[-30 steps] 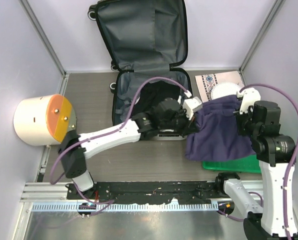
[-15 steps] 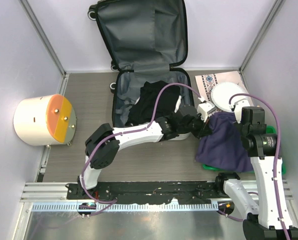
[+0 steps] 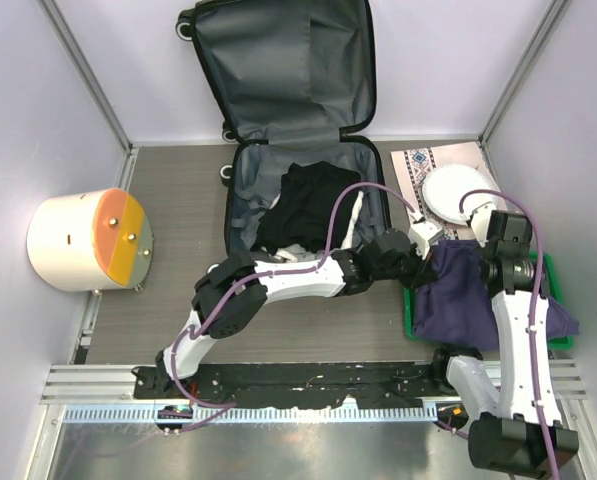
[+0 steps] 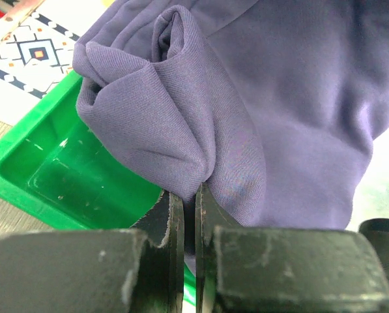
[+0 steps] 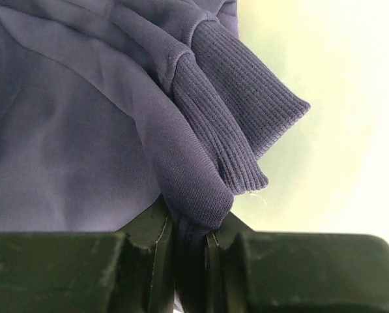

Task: Open, take out, and arrange the luggage

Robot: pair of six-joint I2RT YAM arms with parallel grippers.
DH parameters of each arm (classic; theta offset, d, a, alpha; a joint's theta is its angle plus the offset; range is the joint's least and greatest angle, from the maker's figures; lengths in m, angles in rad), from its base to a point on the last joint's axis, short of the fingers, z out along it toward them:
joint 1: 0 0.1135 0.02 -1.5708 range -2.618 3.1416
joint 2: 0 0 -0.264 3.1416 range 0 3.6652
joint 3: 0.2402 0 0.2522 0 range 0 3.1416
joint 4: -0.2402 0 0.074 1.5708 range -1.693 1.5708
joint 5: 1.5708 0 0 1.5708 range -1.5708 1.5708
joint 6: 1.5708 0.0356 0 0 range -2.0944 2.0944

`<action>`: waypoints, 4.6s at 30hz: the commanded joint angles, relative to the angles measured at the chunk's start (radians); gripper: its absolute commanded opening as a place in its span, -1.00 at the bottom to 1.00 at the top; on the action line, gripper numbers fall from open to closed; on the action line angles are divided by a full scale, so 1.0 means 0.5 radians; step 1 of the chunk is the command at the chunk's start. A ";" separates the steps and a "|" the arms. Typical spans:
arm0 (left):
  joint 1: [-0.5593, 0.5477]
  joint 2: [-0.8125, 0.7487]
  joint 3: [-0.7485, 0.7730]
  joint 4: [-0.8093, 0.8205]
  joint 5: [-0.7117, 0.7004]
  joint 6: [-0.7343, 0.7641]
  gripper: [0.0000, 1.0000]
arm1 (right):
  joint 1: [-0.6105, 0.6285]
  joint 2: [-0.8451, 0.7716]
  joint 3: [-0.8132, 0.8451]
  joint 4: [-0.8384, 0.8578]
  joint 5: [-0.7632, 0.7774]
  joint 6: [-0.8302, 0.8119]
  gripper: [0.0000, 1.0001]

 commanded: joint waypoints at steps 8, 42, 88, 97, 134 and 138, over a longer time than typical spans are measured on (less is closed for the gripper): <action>0.054 0.209 0.230 -0.033 -0.075 0.108 -1.00 | -0.516 0.169 -0.220 0.580 -0.391 -0.223 -0.99; 0.961 -1.094 -0.267 -1.196 0.493 0.371 0.64 | -0.612 0.700 -0.284 -0.038 -1.161 0.090 0.26; 1.085 -0.158 0.378 -1.310 0.569 0.617 -0.35 | 0.035 1.200 1.004 0.105 -1.962 1.262 0.25; 1.198 -0.416 0.307 -1.705 1.198 1.025 -1.00 | 0.118 1.436 1.056 0.390 -2.183 1.626 0.29; 1.367 -0.616 0.138 -1.850 1.566 1.274 -1.00 | 0.621 1.967 1.142 0.682 -2.486 2.388 0.70; 1.373 -0.659 0.095 -1.859 1.585 1.289 -1.00 | 0.634 2.059 1.164 0.703 -2.520 2.419 0.70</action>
